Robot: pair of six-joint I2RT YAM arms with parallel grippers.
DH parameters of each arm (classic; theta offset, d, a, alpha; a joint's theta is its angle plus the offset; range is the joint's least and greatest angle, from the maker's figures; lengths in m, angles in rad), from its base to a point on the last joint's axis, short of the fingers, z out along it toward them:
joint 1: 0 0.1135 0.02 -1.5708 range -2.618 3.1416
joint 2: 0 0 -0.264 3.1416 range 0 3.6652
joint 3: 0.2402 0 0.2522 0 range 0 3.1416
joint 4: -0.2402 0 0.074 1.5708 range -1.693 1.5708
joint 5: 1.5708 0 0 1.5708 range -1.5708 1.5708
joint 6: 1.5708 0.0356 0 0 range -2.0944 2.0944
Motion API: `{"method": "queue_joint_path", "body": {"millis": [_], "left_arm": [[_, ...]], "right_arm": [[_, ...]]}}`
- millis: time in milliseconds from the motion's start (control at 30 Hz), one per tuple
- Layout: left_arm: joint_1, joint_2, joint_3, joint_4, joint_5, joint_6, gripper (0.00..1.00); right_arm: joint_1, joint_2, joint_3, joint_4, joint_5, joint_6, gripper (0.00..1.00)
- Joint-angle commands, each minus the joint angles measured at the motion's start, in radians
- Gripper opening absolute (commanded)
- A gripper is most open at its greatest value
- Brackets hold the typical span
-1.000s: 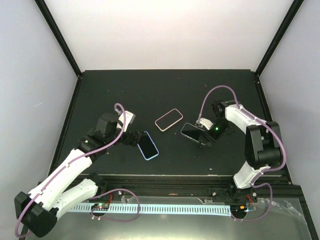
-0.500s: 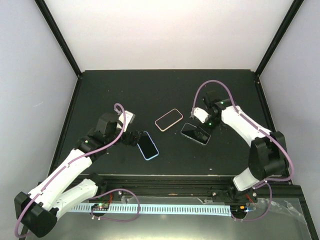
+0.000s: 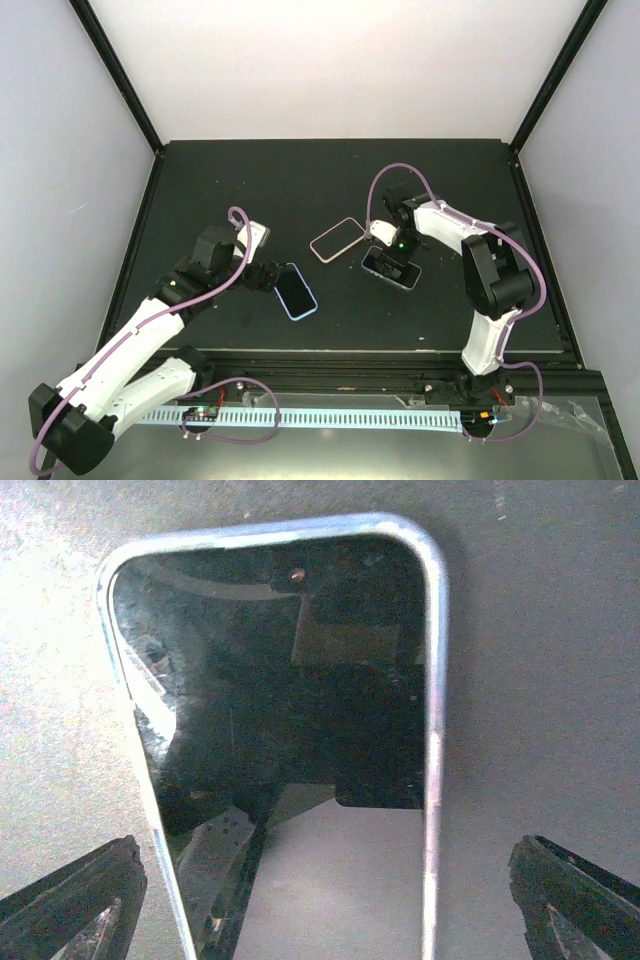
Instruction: Take the phone out of the phone case
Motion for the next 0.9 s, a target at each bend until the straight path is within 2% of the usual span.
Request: {"method": "queue_joint_path", "body": {"millis": [0, 200, 333, 433, 600, 767, 867], "left_arm": [[-0.004, -0.003, 0.039, 0.000, -0.002, -0.008, 0.99], [-0.005, -0.006, 0.039, 0.001, -0.007, -0.007, 0.99], [-0.005, 0.006, 0.039, 0.003, -0.007, -0.007, 0.99], [-0.004, 0.021, 0.043, -0.001, -0.003, -0.009, 0.99], [-0.004, 0.027, 0.040, 0.001, 0.001, -0.010, 0.99], [-0.005, 0.044, 0.053, 0.010, 0.013, -0.033, 0.98], [-0.036, 0.063, 0.075, 0.002, 0.038, -0.079, 0.93]], "right_arm": [[0.008, 0.015, 0.015, -0.046, -0.048, -0.034, 1.00], [0.015, 0.017, -0.069, -0.023, 0.022, -0.014, 1.00], [0.056, -0.028, -0.171, 0.062, 0.182, 0.028, 1.00], [0.092, -0.057, -0.211, 0.073, 0.209, 0.057, 0.99], [0.097, -0.064, -0.209, 0.047, 0.120, 0.063, 0.78], [0.093, -0.166, -0.204, 0.059, 0.075, 0.089, 0.70], [0.076, -0.270, -0.204, 0.060, 0.029, 0.119, 0.64]]}}
